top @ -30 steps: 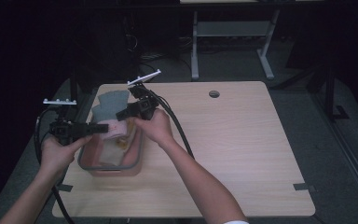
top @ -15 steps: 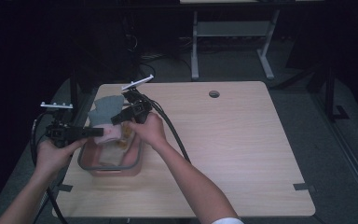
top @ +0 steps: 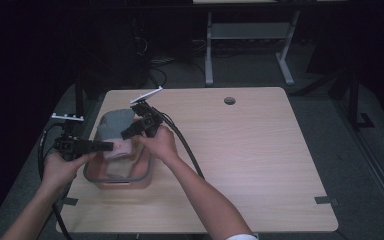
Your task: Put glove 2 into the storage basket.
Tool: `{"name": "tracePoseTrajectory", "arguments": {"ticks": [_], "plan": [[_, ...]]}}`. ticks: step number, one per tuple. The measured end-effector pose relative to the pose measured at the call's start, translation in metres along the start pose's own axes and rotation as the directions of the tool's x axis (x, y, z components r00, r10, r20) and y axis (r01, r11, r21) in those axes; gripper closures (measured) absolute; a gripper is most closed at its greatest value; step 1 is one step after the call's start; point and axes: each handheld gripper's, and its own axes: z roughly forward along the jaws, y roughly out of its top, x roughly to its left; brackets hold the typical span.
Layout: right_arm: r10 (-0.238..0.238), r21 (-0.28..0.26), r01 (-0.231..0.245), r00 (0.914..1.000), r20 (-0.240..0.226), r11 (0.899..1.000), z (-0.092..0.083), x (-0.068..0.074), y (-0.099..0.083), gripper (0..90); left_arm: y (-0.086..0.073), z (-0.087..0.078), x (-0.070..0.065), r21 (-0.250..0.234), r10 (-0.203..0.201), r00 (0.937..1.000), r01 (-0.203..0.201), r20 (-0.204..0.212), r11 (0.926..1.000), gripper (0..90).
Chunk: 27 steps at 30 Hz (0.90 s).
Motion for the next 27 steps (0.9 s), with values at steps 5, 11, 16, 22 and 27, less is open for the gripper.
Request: {"name": "tracePoseTrajectory", "arguments": {"ticks": [5, 11, 16, 22, 27], "plan": [[0.013, 0.015, -0.013, 0.9999, 0.000, 1.000, 0.008, -0.007, -0.004, 73.3, -0.002, 0.007, 0.003, 0.020, 0.003, 0.9999, -0.003, -0.010, 0.9998, 60.1], [0.013, 0.038, -0.014, 0.9998, 0.016, 0.999, 0.016, -0.011, -0.006, 73.2, -0.006, 0.015, 0.008, 0.044, -0.001, 0.9999, 0.001, -0.014, 0.9990, 60.0], [0.014, 0.056, -0.016, 0.9997, 0.021, 0.998, 0.020, -0.014, -0.009, 73.2, -0.009, 0.019, 0.009, 0.050, -0.003, 0.9998, 0.004, -0.020, 0.9987, 60.0], [0.012, 0.076, -0.014, 0.9996, 0.026, 0.997, 0.028, -0.014, -0.012, 73.1, -0.013, 0.023, 0.013, 0.081, -0.010, 0.9995, 0.013, -0.028, 0.9966, 59.8], [-0.002, 0.104, -0.003, 0.9989, 0.048, 0.995, 0.036, -0.013, -0.015, 72.8, -0.018, 0.029, 0.016, 0.120, -0.001, 0.9991, 0.006, -0.042, 0.9928, 59.4]]}}
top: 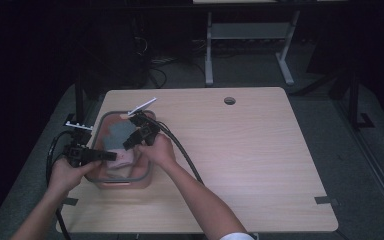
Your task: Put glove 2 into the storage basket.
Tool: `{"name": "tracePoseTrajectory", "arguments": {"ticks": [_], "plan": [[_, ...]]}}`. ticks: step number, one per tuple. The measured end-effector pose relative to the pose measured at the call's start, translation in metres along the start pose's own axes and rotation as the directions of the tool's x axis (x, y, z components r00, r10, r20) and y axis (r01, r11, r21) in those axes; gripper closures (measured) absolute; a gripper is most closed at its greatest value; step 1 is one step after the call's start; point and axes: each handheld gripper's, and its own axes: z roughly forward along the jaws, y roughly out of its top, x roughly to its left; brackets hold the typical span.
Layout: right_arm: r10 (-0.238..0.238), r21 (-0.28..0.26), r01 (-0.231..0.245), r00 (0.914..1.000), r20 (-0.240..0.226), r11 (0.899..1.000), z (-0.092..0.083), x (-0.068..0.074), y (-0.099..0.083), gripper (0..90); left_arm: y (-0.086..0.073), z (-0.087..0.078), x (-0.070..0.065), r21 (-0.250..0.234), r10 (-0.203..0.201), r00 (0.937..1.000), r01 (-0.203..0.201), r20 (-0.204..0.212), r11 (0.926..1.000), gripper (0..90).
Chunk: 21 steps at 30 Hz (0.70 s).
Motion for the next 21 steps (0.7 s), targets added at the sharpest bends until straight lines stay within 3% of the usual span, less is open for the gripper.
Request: {"name": "tracePoseTrajectory", "arguments": {"ticks": [6, 10, 14, 21], "plan": [[-0.011, 0.031, 0.011, 0.9997, 0.022, 0.999, 0.0074, 0.0001, -0.0012, 71.4, -0.0020, 0.0073, 0.0021, 0.029, 0.007, 0.9997, -0.006, -0.024, 0.9996, 58.4], [-0.024, 0.047, 0.022, 0.9986, 0.047, 0.999, 0.0071, 0.0021, -0.0005, 69.2, -0.0017, 0.0093, -0.0019, 0.048, 0.044, 0.9969, -0.041, -0.064, 0.9980, 57.6], [-0.036, 0.059, 0.032, 0.9970, 0.069, 0.998, 0.0081, 0.0030, -0.0002, 63.8, -0.0024, 0.0108, -0.0020, 0.042, 0.037, 0.9945, -0.033, -0.097, 0.9985, 53.6], [-0.039, 0.052, 0.034, 0.9951, 0.091, 0.998, 0.0054, 0.0037, 0.0010, 56.1, -0.0003, 0.0067, -0.0021, 0.025, 0.035, 0.9927, -0.032, -0.115, 0.9992, 50.5]]}}
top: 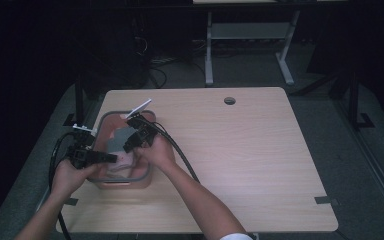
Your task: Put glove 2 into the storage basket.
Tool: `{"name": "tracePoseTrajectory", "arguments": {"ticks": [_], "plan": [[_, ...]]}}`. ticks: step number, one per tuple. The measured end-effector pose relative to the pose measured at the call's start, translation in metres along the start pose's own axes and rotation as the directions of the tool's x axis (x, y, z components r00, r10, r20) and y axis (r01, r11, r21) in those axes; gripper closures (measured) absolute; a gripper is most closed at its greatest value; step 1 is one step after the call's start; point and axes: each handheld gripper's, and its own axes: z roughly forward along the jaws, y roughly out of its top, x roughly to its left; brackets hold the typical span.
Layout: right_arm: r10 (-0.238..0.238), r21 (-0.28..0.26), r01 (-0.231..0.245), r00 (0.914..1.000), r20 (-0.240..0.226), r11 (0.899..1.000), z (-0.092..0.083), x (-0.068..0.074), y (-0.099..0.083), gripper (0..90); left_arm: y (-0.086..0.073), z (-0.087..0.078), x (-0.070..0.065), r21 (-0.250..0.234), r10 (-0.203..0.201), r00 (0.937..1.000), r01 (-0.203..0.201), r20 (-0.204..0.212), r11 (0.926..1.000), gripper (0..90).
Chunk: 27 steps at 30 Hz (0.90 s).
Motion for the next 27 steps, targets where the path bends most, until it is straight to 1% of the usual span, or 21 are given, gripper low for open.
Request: {"name": "tracePoseTrajectory", "arguments": {"ticks": [2, 7, 9, 13, 14, 16, 19, 20, 24, 25, 27], "plan": [[0.000, 0.000, 0.000, 1.0000, 0.006, 1.000, -0.001, 0.000, 0.000, 53.1, 0.002, -0.003, -0.002, -0.002, 0.004, 0.9999, -0.004, -0.015, 1.0000, 49.4], [0.005, -0.029, -0.005, 0.9998, 0.018, 1.000, -0.010, -0.004, 0.002, 49.1, 0.007, -0.010, -0.003, -0.043, -0.007, 0.9998, 0.006, -0.017, 0.9991, 47.9], [0.014, -0.041, -0.013, 0.9997, 0.020, 0.999, -0.015, -0.005, 0.003, 47.4, 0.009, -0.012, -0.003, -0.048, -0.007, 0.9998, 0.007, -0.018, 0.9988, 47.2], [0.021, -0.053, -0.020, 0.9995, 0.023, 0.998, -0.024, -0.007, 0.003, 46.5, 0.012, -0.015, -0.004, -0.053, -0.002, 0.9997, 0.000, -0.026, 0.9986, 46.5], [0.016, -0.059, -0.015, 0.9996, 0.025, 0.998, -0.027, -0.008, 0.003, 46.4, 0.013, -0.016, -0.004, -0.062, -0.005, 0.9996, 0.003, -0.026, 0.9980, 46.5], [0.021, -0.066, -0.019, 0.9995, 0.022, 0.998, -0.032, -0.009, 0.003, 46.1, 0.015, -0.018, -0.005, -0.070, -0.005, 0.9997, 0.003, -0.022, 0.9975, 46.2], [0.021, -0.080, -0.020, 0.9996, 0.020, 0.997, -0.039, -0.010, 0.002, 45.6, 0.018, -0.024, -0.006, -0.090, -0.008, 0.9996, 0.006, -0.027, 0.9959, 46.2], [0.024, -0.085, -0.022, 0.9995, 0.019, 0.996, -0.042, -0.011, 0.002, 45.7, 0.019, -0.025, -0.006, -0.093, -0.009, 0.9997, 0.007, -0.024, 0.9957, 46.2], [0.018, -0.099, -0.016, 0.9997, 0.014, 0.995, -0.050, -0.011, 0.002, 45.2, 0.022, -0.030, -0.007, -0.107, -0.009, 0.9995, 0.006, -0.032, 0.9942, 45.9], [0.020, -0.105, -0.018, 0.9997, 0.014, 0.994, -0.052, -0.011, 0.002, 45.0, 0.022, -0.032, -0.007, -0.109, -0.004, 0.9995, 0.001, -0.032, 0.9940, 45.7], [0.018, -0.114, -0.016, 0.9997, 0.016, 0.993, -0.057, -0.012, 0.001, 44.8, 0.025, -0.035, -0.009, -0.128, -0.006, 0.9997, 0.003, -0.022, 0.9918, 45.6]]}}
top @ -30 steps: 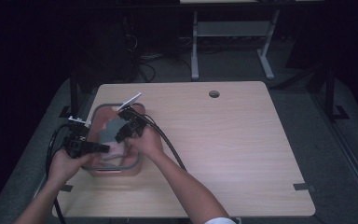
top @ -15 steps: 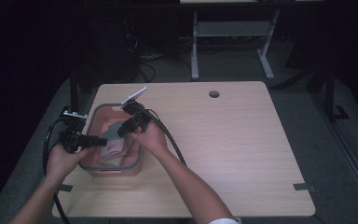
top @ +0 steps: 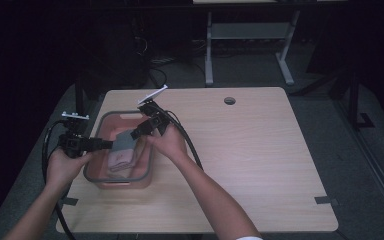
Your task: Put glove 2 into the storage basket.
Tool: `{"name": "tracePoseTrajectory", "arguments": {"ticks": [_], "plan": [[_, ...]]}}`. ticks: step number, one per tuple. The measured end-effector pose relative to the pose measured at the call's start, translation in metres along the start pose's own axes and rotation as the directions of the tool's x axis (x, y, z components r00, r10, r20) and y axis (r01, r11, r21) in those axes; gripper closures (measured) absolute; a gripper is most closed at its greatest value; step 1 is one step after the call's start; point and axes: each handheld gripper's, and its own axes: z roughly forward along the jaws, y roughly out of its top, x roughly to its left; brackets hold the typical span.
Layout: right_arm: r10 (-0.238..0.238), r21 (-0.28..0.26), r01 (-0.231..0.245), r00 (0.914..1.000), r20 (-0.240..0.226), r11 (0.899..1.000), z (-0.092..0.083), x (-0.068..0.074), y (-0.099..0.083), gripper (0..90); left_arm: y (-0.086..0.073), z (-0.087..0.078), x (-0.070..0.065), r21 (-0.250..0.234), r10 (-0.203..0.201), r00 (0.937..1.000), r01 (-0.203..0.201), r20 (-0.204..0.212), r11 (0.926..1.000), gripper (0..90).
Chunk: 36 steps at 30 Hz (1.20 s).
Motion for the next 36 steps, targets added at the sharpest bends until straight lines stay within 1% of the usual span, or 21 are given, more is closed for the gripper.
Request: {"name": "tracePoseTrajectory", "arguments": {"ticks": [3, 4, 8, 16, 18, 20, 21, 23, 29, 31, 34, 36], "plan": [[0.002, -0.011, -0.002, 1.0000, -0.004, 1.000, -0.007, -0.002, 0.000, 44.3, 0.004, -0.004, -0.003, -0.026, 0.006, 0.9999, -0.006, 0.012, 0.9997, 44.9], [0.005, -0.021, -0.005, 1.0000, 0.001, 1.000, -0.010, -0.002, -0.001, 44.1, 0.005, -0.005, -0.004, -0.031, 0.008, 0.9998, -0.007, 0.019, 0.9995, 44.7], [0.011, -0.029, -0.011, 0.9999, 0.005, 1.000, -0.019, -0.006, -0.002, 43.2, 0.008, -0.007, -0.010, -0.054, 0.014, 0.9993, -0.012, 0.034, 0.9985, 43.4], [0.028, -0.061, -0.028, 0.9996, 0.008, 0.998, -0.038, -0.015, -0.007, 41.9, 0.014, -0.005, -0.024, -0.075, 0.038, 0.9968, -0.033, 0.070, 0.9966, 41.4], [0.032, -0.065, -0.031, 0.9995, 0.008, 0.997, -0.042, -0.017, -0.009, 41.6, 0.015, -0.004, -0.027, -0.083, 0.036, 0.9962, -0.030, 0.079, 0.9961, 40.8], [0.039, -0.073, -0.039, 0.9992, 0.003, 0.997, -0.047, -0.020, -0.011, 41.3, 0.017, -0.003, -0.031, -0.083, 0.048, 0.9952, -0.041, 0.085, 0.9957, 40.7], [0.041, -0.076, -0.040, 0.9991, 0.009, 0.996, -0.048, -0.022, -0.012, 41.1, 0.017, -0.003, -0.032, -0.085, 0.050, 0.9949, -0.043, 0.088, 0.9955, 40.5], [0.049, -0.081, -0.048, 0.9988, 0.007, 0.996, -0.053, -0.025, -0.014, 40.9, 0.019, -0.001, -0.037, -0.088, 0.049, 0.9937, -0.040, 0.100, 0.9953, 40.4], [0.067, -0.104, -0.065, 0.9976, 0.015, 0.992, -0.070, -0.036, -0.021, 40.2, 0.024, 0.004, -0.047, -0.095, 0.069, 0.9892, -0.057, 0.130, 0.9939, 39.8], [0.080, -0.113, -0.077, 0.9965, 0.021, 0.991, -0.076, -0.040, -0.024, 39.8, 0.025, 0.006, -0.051, -0.095, 0.072, 0.9875, -0.059, 0.140, 0.9937, 39.4], [0.092, -0.127, -0.089, 0.9955, 0.020, 0.988, -0.084, -0.046, -0.028, 38.2, 0.028, 0.007, -0.056, -0.103, 0.078, 0.9845, -0.062, 0.157, 0.9927, 39.0], [0.093, -0.134, -0.089, 0.9953, 0.025, 0.987, -0.089, -0.049, -0.031, 37.8, 0.029, 0.006, -0.060, -0.120, 0.086, 0.9822, -0.067, 0.167, 0.9906, 38.8]]}}
